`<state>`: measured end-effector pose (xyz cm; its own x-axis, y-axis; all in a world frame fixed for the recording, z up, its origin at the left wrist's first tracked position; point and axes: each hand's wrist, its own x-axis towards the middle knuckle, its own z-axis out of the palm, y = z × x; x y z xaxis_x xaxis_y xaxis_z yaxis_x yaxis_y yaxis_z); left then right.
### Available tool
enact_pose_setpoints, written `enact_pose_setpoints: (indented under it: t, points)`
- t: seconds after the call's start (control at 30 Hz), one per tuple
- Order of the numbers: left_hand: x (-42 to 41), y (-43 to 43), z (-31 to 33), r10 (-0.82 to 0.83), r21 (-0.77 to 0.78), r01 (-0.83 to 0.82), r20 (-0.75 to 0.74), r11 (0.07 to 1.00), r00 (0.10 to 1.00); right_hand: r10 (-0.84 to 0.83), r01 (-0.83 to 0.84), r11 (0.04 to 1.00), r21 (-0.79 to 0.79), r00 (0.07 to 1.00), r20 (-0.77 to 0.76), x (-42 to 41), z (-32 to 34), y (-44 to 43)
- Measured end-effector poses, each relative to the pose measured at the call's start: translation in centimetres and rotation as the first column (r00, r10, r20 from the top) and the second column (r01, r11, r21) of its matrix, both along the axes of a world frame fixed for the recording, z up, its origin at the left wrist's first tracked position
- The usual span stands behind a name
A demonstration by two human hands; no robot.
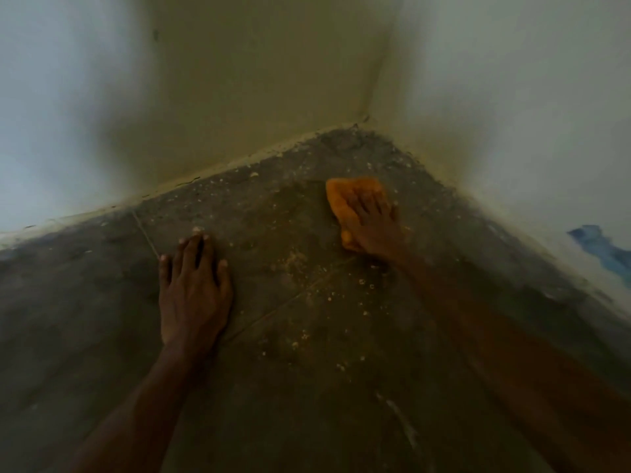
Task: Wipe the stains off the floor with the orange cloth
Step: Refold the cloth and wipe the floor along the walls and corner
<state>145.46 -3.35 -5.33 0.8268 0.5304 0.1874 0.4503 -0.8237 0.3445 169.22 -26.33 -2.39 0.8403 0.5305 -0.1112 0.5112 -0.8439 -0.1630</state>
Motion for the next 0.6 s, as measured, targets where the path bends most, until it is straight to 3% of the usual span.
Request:
enact_pose_setpoints:
  t: [0.07, 0.13, 0.2, 0.27, 0.33, 0.4, 0.47, 0.53, 0.6]
  points:
    - [0.1, 0.2, -0.2, -0.003, 0.003, 0.003, 0.007, 1.000, 1.000, -0.012, 0.012, 1.000, 0.022, 0.999, -0.030, -0.1, -0.1, 4.0]
    - [0.0, 0.5, -0.3, -0.022, 0.000, 0.022, 0.005, 1.000, 1.000, 0.215, -0.216, 0.976, -0.006, 0.976, -0.028, -6.5, -0.1, 3.6]
    - [-0.2, 0.4, -0.1, -0.041, -0.013, 0.041, 0.008, 0.999, 0.999, 0.494, -0.494, 0.869, -0.019, 0.869, -0.008, -14.4, -0.5, -1.8]
    - [-0.4, 0.5, -0.3, -0.048, 0.006, 0.048, 0.003, 0.999, 0.999, 0.554, -0.556, 0.830, -0.040, 0.831, -0.049, -16.4, -0.1, -8.7]
    - [-0.1, 0.3, -0.2, 0.001, -0.005, -0.001, -0.028, 1.000, 1.000, 0.457, -0.454, 0.877, -0.157, 0.889, -0.020, -12.3, 0.3, -12.8]
    - [1.3, -1.3, 0.5, 0.107, -0.079, -0.112, -0.069, 0.991, 0.992, 0.244, -0.241, 0.953, -0.183, 0.970, -0.002, -5.8, 0.8, -12.0]
    - [4.0, -5.7, 1.3, 0.084, -0.176, -0.091, -0.048, 0.980, 0.995, 0.052, -0.053, 0.987, -0.152, 0.999, -0.009, -0.6, 1.0, -9.4]
    - [5.9, -10.8, 0.6, -0.053, -0.127, 0.050, -0.020, 0.991, 0.998, 0.012, -0.013, 0.992, -0.122, 1.000, -0.012, 1.1, 0.3, -7.4]
    - [6.9, -13.4, -0.4, -0.146, -0.037, 0.146, -0.004, 0.989, 0.989, 0.105, -0.104, 0.993, -0.055, 0.994, 0.003, -1.9, -0.3, -9.6]
